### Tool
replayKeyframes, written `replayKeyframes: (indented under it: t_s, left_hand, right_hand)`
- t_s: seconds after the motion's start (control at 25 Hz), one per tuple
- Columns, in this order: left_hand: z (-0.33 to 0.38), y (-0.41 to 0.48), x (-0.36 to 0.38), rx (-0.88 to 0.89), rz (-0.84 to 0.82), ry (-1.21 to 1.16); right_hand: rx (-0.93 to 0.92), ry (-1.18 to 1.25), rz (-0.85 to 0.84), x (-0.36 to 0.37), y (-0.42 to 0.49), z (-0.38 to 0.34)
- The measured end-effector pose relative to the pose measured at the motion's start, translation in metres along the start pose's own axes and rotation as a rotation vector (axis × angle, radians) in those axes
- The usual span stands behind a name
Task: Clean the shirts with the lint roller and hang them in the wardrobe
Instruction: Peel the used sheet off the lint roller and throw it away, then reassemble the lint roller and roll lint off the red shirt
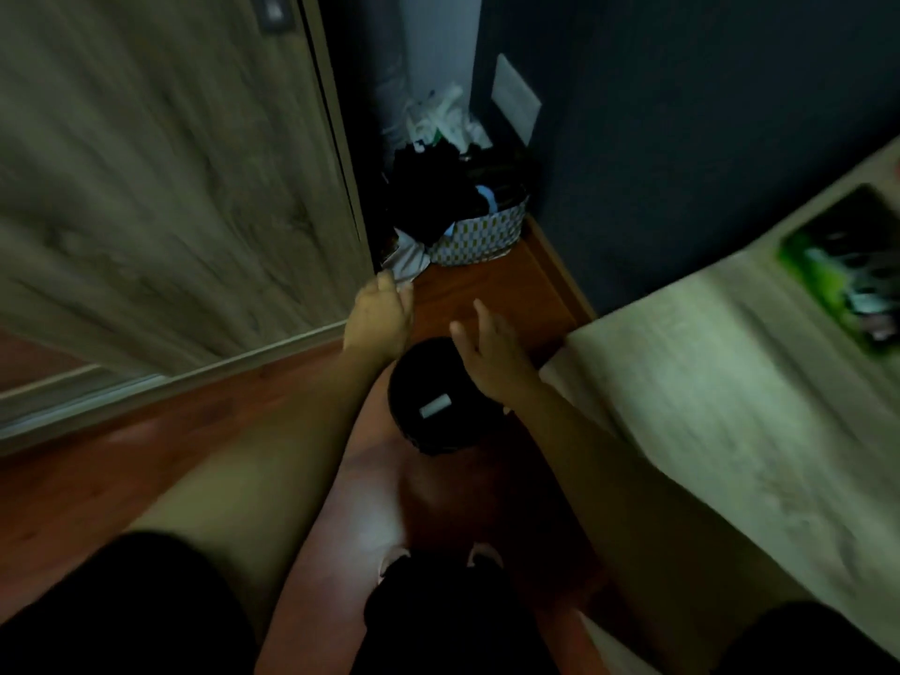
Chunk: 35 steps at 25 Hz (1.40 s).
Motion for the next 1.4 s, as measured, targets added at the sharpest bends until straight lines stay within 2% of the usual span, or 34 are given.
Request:
replayKeyframes:
  t_s: [0.2, 0.36, 0.68, 0.88, 1.0, 1.12, 1.28, 1.4]
  left_hand:
    - [0.12, -0.064, -0.052, 0.117, 0.078, -0.18]
    - [0.177, -0.145, -0.015, 0.213, 0.047, -0.241]
    - [0.283, -0.296, 0.101, 0.173, -0.067, -0.235]
    - [0.34, -0.365, 0.153, 0.316, -0.222, -0.151]
    - [0.356, -0.387, 0.174, 0.401, -0.272, -0.08]
    - [0.372, -0.406, 0.196, 0.676, -0.321, -0.004]
    - [0.378, -0.416, 0.215, 0.84, -0.427, 0.088]
    - [0.376, -0.421, 0.224, 0.89, -0.403, 0.134]
  right_hand:
    - [-0.197, -0.077, 0.257, -0.119, -0.086, -0.02]
    - [-0.25, -0.129, 0.36, -0.172, -0.164, 0.033]
    - [-0.277, -0.205, 0.286, -0.238, -0.286, 0.182]
    - [-0.303, -0.223, 0.358, -0.28, -0.357, 0.274]
    - [-0.134, -0.255, 0.333, -0.299, -0.368, 0.324]
    - [0.036, -0.216, 0.359, -0.318, -0.348, 0.35]
    - [0.077, 0.029, 0.3, -0.33, -0.312, 0.353]
    - [0.059, 0.14, 0.314, -0.324, -0.295, 0.356]
Point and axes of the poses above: each hand's wrist, its own y-axis towards the middle knuckle, its own x-axis out of the palm, z = x × y, the point moved 4 cm from there along y, towards the middle knuckle, and after that the axes turned 3 degrees about z, right-handed, at the moved point
